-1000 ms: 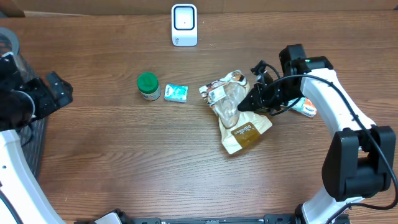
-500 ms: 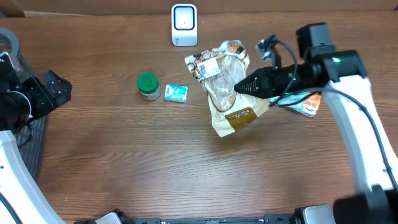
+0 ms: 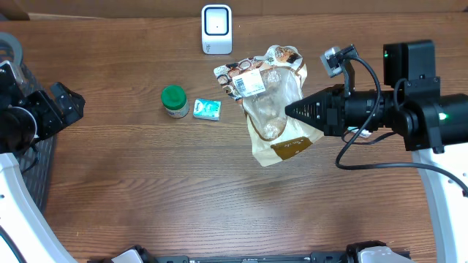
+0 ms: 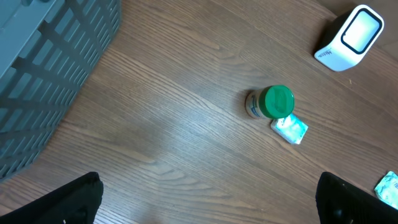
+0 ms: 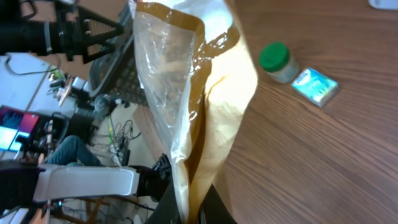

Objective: Scan the item barcode
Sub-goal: 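Carry the pouch to the white scanner and hold it over the window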

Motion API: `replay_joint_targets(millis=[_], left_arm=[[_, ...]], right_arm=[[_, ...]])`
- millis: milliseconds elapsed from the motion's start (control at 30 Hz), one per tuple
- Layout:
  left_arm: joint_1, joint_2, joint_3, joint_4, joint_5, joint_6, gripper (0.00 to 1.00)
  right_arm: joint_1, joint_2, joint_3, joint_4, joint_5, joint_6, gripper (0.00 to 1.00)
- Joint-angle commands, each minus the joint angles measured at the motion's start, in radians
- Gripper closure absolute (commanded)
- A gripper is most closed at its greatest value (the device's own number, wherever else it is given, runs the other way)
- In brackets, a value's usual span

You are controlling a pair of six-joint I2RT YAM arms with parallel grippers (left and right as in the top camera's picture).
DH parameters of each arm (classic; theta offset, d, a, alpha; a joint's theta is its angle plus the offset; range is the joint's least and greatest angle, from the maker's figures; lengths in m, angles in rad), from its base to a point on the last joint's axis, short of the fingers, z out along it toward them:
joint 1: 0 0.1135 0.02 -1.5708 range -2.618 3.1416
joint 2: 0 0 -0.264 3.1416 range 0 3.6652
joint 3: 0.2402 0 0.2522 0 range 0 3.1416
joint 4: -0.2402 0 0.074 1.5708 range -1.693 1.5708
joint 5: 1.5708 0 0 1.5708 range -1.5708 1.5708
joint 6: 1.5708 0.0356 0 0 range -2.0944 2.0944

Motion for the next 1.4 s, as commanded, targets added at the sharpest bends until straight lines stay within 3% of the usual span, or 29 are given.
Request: replay_joint_targets(millis=[0, 133, 233, 467, 600, 700, 1000, 1367], left_arm=[[0.003, 0.001, 0.012, 0.002, 0.015, 0.022, 0.01], [0.003, 0.002, 0.012, 0.002, 0.015, 0.022, 0.01], [0.003, 0.002, 0.012, 0.002, 0.015, 0.022, 0.0], [0.003, 0.002, 0.012, 0.002, 0.015, 0.022, 0.0], [0.003, 0.002, 0.012, 0.002, 0.015, 0.022, 0.0], [0.003, 0.002, 0.012, 0.002, 0.015, 0.022, 0.01], [0.003, 0.002, 0.012, 0.002, 0.015, 0.022, 0.01], [0.003, 0.002, 0.012, 0.002, 0.015, 0.022, 0.01]], right_arm=[[0.03, 0.011, 0.027, 0.032, 0.072, 0.104, 0.96], [0.098, 0.048, 0.07, 0.133, 0.175, 0.224, 0.96], [0.177, 0.146, 0.225, 0.113, 0.328, 0.225, 0.96], [0.338, 0.45, 0.65, 0.039, 0.937, 0.209, 0.96], [0.411, 0.561, 0.66, 0.253, 1.402, 0.108, 0.96], [0.433, 0.636, 0.658, 0.38, 1.582, 0.021, 0.96], [0.445, 0.906, 0.658, 0.759, 1.728, -0.356, 0.96], [0.456, 1.101, 0.654, 1.009, 1.73, -0.658, 0.96]])
